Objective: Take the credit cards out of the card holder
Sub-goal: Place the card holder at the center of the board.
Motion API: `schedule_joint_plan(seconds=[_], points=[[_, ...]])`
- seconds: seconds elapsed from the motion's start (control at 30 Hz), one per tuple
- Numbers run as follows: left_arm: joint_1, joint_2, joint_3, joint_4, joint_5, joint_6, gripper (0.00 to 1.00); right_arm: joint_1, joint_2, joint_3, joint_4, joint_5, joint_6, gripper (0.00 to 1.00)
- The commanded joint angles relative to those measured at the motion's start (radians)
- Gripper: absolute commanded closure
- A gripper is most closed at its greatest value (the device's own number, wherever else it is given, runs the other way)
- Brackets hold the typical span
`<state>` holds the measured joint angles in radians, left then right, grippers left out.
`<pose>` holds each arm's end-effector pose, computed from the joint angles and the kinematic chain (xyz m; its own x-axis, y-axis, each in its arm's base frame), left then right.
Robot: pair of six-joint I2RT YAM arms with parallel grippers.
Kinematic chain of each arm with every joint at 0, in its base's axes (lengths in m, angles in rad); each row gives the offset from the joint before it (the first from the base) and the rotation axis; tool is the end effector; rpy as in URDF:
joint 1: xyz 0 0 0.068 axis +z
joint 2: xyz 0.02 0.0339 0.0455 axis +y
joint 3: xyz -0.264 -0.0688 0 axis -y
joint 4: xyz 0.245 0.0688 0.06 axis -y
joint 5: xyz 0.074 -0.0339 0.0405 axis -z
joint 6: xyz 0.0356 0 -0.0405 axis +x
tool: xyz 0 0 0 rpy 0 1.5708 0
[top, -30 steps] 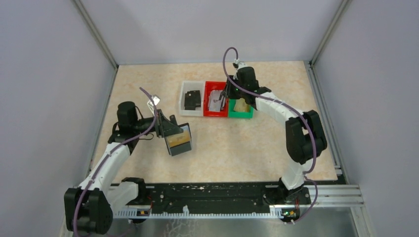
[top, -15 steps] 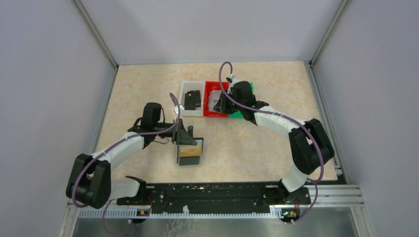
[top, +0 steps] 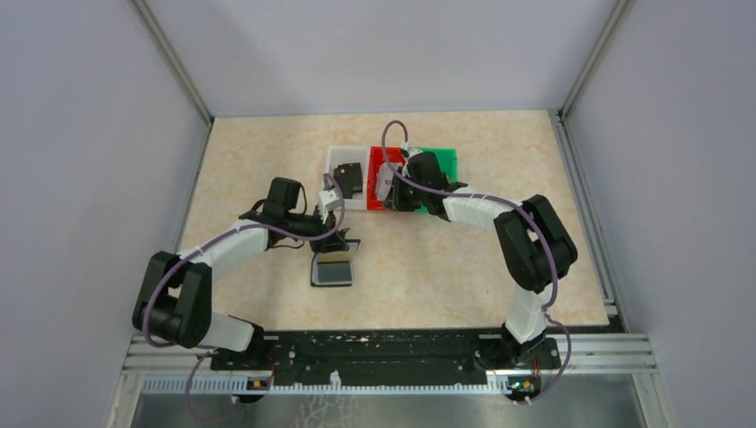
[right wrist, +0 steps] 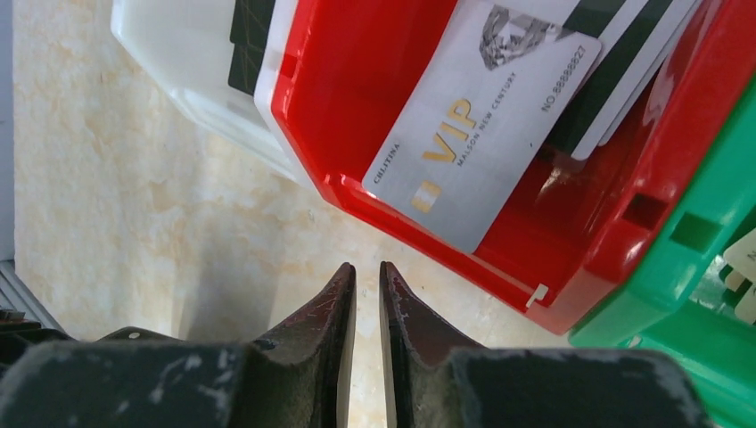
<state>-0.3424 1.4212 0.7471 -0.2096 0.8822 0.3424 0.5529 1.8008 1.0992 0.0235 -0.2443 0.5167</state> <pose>0.2459 -0.1168 0.1938 -0.4594 0.3903 -0.7979 0.8800 0.3218 -0.3493 0.3279 0.2124 0.1902 -0.7951 0.0726 -0.6021 -0.3187 0.7947 0.5166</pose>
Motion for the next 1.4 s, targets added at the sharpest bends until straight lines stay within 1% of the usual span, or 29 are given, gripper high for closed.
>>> schedule_joint_plan(seconds=[0.0, 0.07, 0.1, 0.13, 0.17, 0.27, 0.33, 0.4, 0.43, 0.53, 0.63, 0.73, 0.8, 0.87, 0.97, 1.1, 1.23, 1.37], points=[[-0.002, -0.018, 0.027, 0.02, -0.058, 0.206, 0.96, 0.003, 0.016, 0.08, 0.041, 0.03, -0.007, 0.85], [-0.002, -0.03, 0.015, -0.004, -0.068, 0.248, 0.89, 0.0, 0.031, 0.105, 0.028, 0.035, -0.011, 0.85], [-0.002, -0.039, 0.009, -0.015, -0.074, 0.267, 0.83, -0.001, 0.037, 0.116, 0.022, 0.042, -0.012, 0.85], [-0.002, -0.052, 0.006, -0.035, -0.072, 0.286, 0.74, -0.002, 0.041, 0.122, 0.022, 0.044, -0.013, 0.85], [-0.003, -0.066, 0.004, -0.065, -0.062, 0.31, 0.68, -0.004, 0.042, 0.124, 0.024, 0.044, -0.013, 0.86], [-0.003, -0.107, 0.008, -0.149, -0.019, 0.358, 0.6, -0.005, 0.04, 0.132, 0.015, 0.053, -0.015, 0.86], [-0.004, -0.111, 0.031, -0.279, 0.033, 0.436, 0.52, -0.005, 0.037, 0.138, 0.008, 0.061, -0.02, 0.86], [-0.003, -0.11, 0.04, -0.375, 0.063, 0.53, 0.34, -0.005, 0.026, 0.134, 0.007, 0.059, -0.024, 0.86], [-0.003, -0.114, 0.045, -0.412, 0.064, 0.574, 0.3, -0.005, 0.02, 0.128, 0.007, 0.053, -0.024, 0.86], [-0.003, -0.149, 0.073, -0.477, 0.044, 0.628, 0.27, 0.0, -0.014, 0.083, 0.028, 0.046, -0.014, 0.88], [-0.002, -0.169, 0.13, -0.58, 0.052, 0.642, 0.26, 0.004, -0.042, 0.027, 0.051, 0.032, -0.005, 0.91], [-0.002, -0.161, 0.192, -0.709, 0.102, 0.609, 0.28, 0.005, -0.044, -0.007, 0.063, 0.026, -0.001, 0.92], [-0.001, -0.154, 0.185, -0.746, 0.125, 0.595, 0.31, 0.005, -0.033, -0.017, 0.073, 0.029, 0.0, 0.92], [0.002, -0.153, 0.181, -0.732, 0.122, 0.56, 0.34, 0.005, -0.017, -0.01, 0.074, 0.03, 0.001, 0.93], [0.033, -0.155, 0.191, -0.634, 0.089, 0.403, 0.39, 0.003, 0.003, 0.011, 0.076, 0.039, 0.003, 0.93], [0.083, -0.163, 0.231, -0.586, 0.035, 0.34, 0.35, -0.011, 0.021, 0.042, 0.078, 0.041, 0.001, 0.94], [0.176, -0.206, 0.228, -0.517, 0.014, 0.302, 0.33, -0.025, 0.042, 0.058, 0.074, 0.043, -0.006, 0.94], [0.27, -0.222, 0.266, -0.543, 0.053, 0.31, 0.29, -0.035, 0.048, 0.058, 0.087, 0.047, -0.009, 0.94]])
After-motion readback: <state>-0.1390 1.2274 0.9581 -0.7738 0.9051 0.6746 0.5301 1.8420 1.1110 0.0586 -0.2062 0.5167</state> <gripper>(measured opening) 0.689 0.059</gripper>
